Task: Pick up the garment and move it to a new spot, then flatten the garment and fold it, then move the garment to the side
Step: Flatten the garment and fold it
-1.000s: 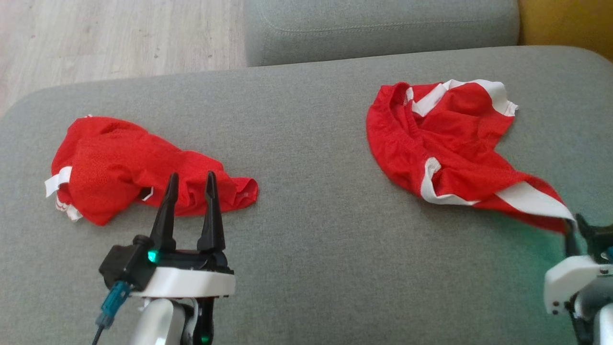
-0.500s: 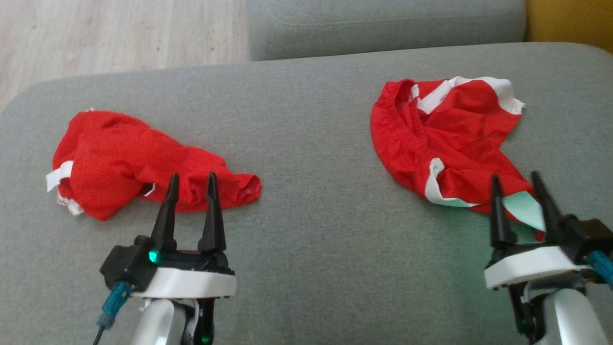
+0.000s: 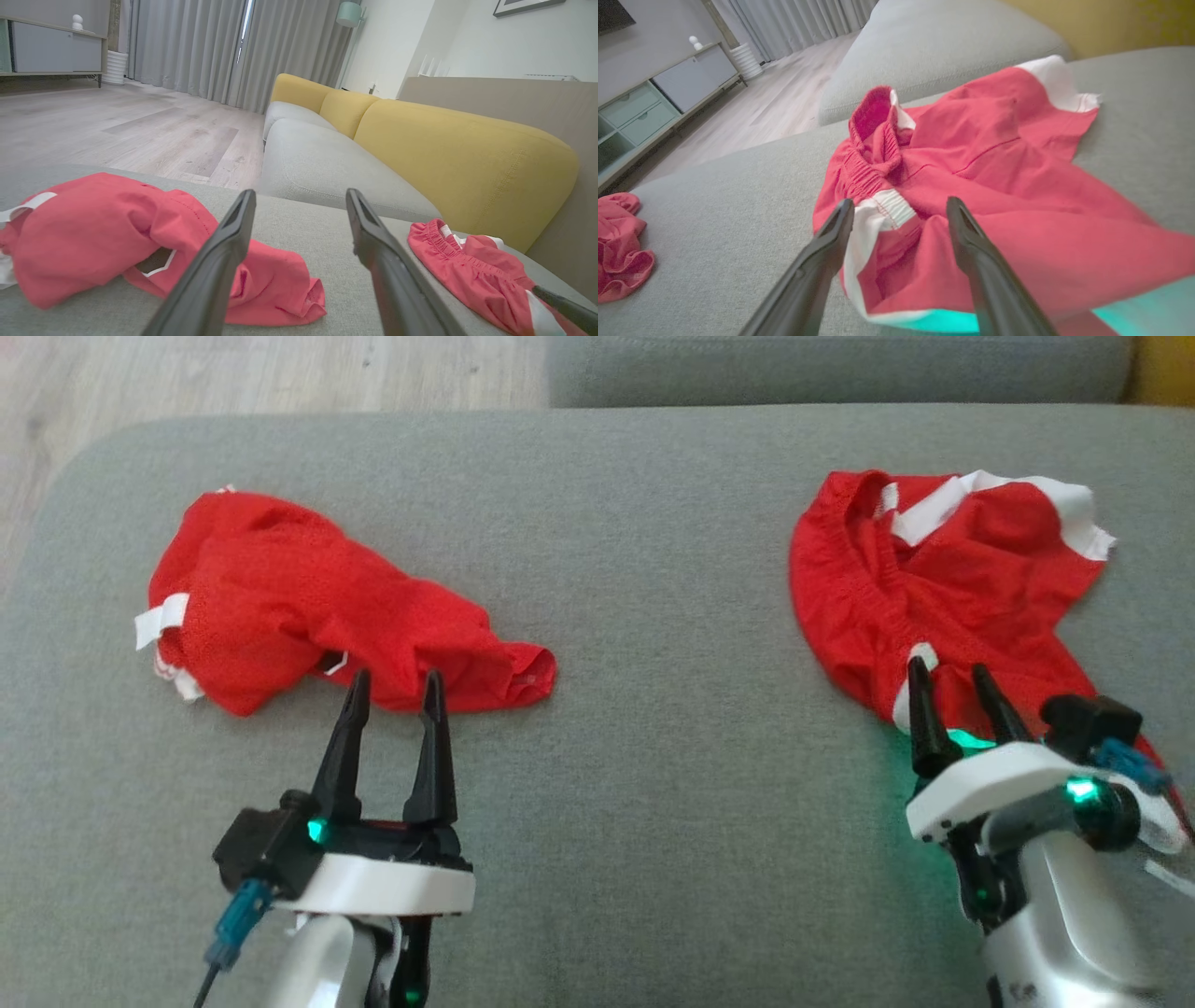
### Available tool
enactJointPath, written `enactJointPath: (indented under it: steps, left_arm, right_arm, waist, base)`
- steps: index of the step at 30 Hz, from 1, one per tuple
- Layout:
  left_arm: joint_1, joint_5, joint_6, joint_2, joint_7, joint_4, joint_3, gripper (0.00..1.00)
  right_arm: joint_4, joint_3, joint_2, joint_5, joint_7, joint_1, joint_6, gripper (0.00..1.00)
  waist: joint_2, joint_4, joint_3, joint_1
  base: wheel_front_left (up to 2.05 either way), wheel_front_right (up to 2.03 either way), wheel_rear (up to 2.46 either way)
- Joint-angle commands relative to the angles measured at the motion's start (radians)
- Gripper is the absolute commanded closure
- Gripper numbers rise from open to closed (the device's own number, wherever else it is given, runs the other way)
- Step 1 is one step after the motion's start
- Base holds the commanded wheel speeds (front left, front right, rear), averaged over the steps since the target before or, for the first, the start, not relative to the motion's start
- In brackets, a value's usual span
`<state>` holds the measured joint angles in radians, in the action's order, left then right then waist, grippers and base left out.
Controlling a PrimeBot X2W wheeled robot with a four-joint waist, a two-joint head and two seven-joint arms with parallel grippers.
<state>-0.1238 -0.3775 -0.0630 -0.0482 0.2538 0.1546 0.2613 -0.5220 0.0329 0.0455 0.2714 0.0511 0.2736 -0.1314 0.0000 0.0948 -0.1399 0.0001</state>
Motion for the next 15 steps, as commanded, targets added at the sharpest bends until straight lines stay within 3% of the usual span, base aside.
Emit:
enactJointPath:
  steps: [1,8,9,10,15]
  left_arm:
    - [-0.053,-0.001,-0.006,-0.002,0.008,-0.031,-0.022,0.00]
    - [-0.062,-0.001,-0.006,-0.002,0.008,-0.028,-0.010,0.00]
    - [-0.062,-0.002,-0.007,-0.002,0.008,-0.026,-0.009,0.00]
    - [-0.063,-0.001,-0.007,-0.002,0.008,-0.025,-0.008,0.00]
    - [-0.061,-0.001,-0.004,-0.002,0.008,-0.021,-0.007,0.00]
  right_arm:
    - [0.011,-0.031,0.005,0.006,-0.003,0.055,0.001,0.00]
    - [-0.137,-0.067,0.005,0.011,0.007,0.142,0.001,0.02]
    - [-0.152,-0.076,0.005,0.011,0.018,0.152,0.001,0.56]
    - [-0.162,-0.084,0.005,0.008,0.035,0.162,0.001,1.00]
    - [-0.171,-0.166,0.005,-0.045,0.130,0.193,0.001,1.00]
  waist:
    - [0.0000,0.010,-0.009,-0.0001]
    - [0.0000,0.027,-0.021,-0.0001]
    - [0.0000,0.030,-0.021,-0.0001]
    - [0.0000,0.031,-0.019,-0.0001]
    - [0.0000,0.036,-0.010,-0.0001]
  base:
    - [0.00,0.00,0.00]
    - [0.00,0.00,0.00]
    - [0.00,0.00,0.00]
    - [0.00,0.00,0.00]
    - [0.00,0.00,0.00]
